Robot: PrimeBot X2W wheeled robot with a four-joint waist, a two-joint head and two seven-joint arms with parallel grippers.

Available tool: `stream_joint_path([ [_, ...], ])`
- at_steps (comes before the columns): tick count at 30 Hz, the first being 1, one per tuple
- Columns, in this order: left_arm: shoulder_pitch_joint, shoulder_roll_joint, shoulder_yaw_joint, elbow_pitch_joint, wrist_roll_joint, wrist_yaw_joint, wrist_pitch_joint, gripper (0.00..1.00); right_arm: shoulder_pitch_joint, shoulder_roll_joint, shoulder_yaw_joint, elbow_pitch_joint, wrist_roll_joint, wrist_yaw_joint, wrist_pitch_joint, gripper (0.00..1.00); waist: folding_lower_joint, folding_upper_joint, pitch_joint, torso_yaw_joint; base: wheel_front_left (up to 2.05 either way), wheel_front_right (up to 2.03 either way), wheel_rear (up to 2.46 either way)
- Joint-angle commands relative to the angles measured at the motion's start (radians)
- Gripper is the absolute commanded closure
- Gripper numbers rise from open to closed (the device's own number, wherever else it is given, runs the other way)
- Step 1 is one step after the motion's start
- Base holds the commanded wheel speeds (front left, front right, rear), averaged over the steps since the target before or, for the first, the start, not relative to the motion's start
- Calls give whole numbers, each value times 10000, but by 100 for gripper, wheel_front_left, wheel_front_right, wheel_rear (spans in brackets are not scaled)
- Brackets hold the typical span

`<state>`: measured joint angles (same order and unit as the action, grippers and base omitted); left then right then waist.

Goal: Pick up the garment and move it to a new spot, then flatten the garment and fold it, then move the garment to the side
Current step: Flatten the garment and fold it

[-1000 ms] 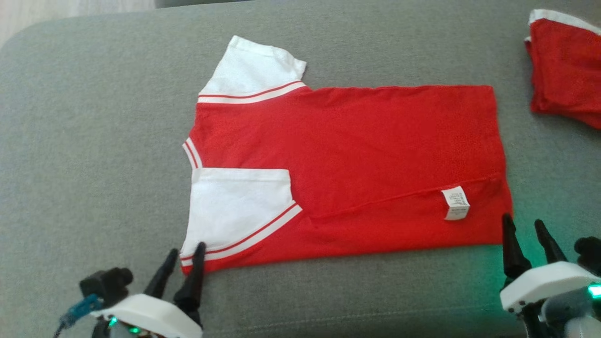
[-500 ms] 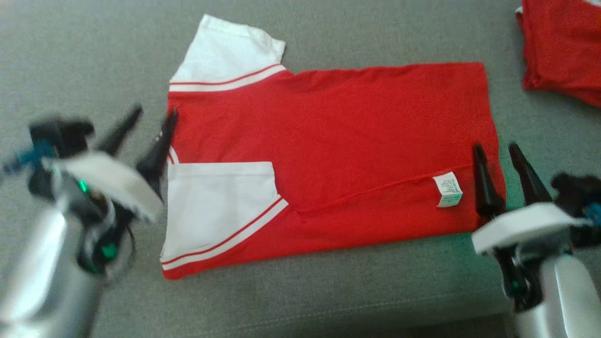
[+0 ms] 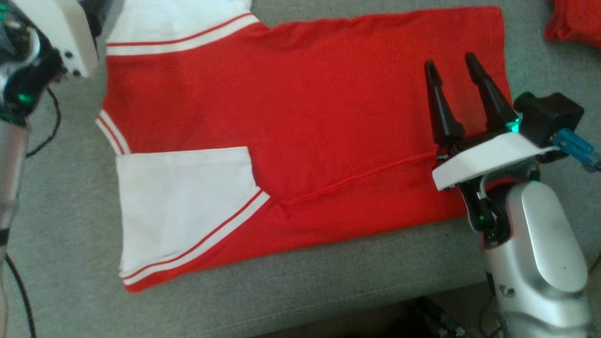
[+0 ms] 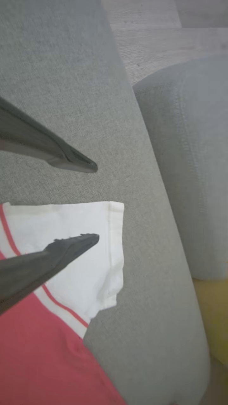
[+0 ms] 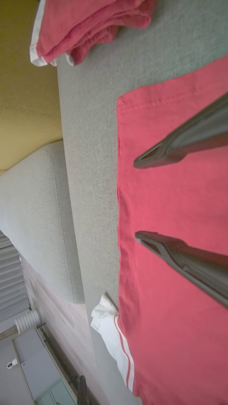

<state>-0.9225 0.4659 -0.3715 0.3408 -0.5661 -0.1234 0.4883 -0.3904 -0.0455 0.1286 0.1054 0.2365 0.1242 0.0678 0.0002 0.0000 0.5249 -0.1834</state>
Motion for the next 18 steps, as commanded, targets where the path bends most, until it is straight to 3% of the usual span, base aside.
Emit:
stream_joint_path([
  [1, -647, 535, 129, -35, 12, -44, 358, 0, -250, -47, 322, -190, 35, 65, -181, 0, -2, 0, 472, -372, 0, 0, 0],
  [18, -2426, 898, -459, 1370, 139, -58, 1461, 0, -938, -47, 980, 298, 205, 65, -709, 0, -2, 0, 1060, -1220, 0, 0, 0],
])
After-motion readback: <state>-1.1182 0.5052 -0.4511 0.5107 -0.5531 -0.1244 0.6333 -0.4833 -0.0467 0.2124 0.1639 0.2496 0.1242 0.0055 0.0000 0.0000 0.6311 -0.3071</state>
